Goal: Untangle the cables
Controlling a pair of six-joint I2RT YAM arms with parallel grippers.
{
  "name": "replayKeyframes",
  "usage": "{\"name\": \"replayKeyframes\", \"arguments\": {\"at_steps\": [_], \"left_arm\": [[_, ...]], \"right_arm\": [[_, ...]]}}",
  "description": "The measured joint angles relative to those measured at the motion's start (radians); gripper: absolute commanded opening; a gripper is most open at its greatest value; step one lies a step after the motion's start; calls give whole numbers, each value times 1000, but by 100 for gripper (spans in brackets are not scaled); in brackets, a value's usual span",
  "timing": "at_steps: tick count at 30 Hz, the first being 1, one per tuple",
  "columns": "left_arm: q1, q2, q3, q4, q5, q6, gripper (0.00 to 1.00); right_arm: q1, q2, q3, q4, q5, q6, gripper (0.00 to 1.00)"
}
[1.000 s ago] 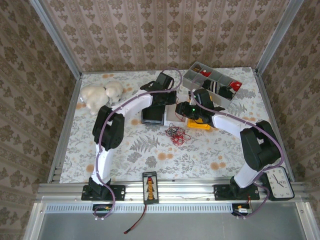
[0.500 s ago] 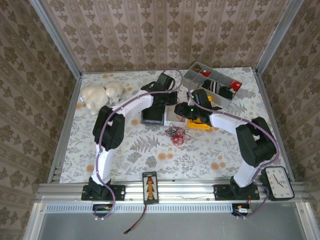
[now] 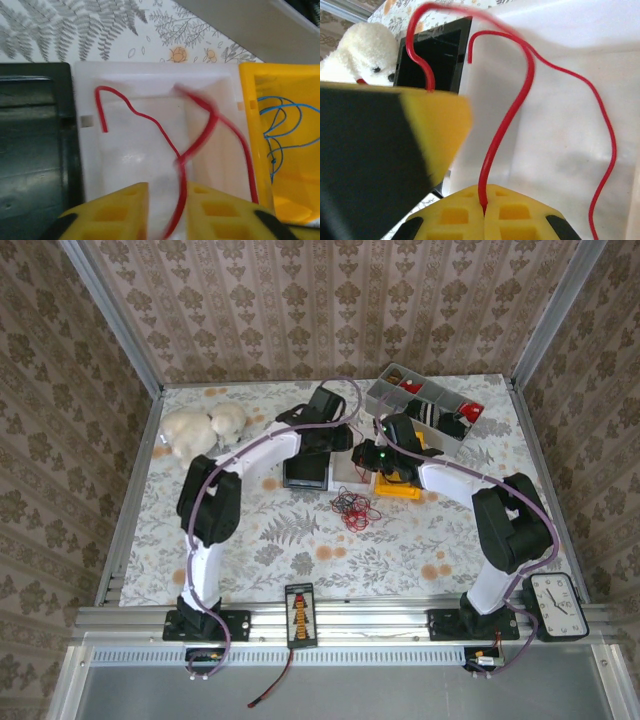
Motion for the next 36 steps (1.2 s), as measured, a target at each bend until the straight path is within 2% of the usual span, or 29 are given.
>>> {"name": "replayKeyframes", "arguments": {"at_steps": [2, 4, 10, 14, 19, 26, 36], "left_arm": [[17, -73, -62, 19, -11, -16, 45], [48, -167, -135, 35, -27, -33, 49], [188, -441, -372, 94, -103, -92, 51], [255, -549, -497, 98, -140, -107, 51], [279, -600, -579, 90, -161, -117, 51], [279, -615, -611, 101, -160, -129, 52], [279, -628, -637, 103, -159, -129, 52]], "right_arm": [[0, 1, 15, -26, 21, -12, 1], [0, 10, 38, -58, 44, -24, 0], [0, 55, 110, -161, 89, -64, 0], [7, 101, 193, -276, 130, -101, 0], [24, 173, 315, -422, 184, -133, 0], [44, 274, 447, -598, 223, -137, 1], [52, 357, 551, -734, 250, -137, 2]]}}
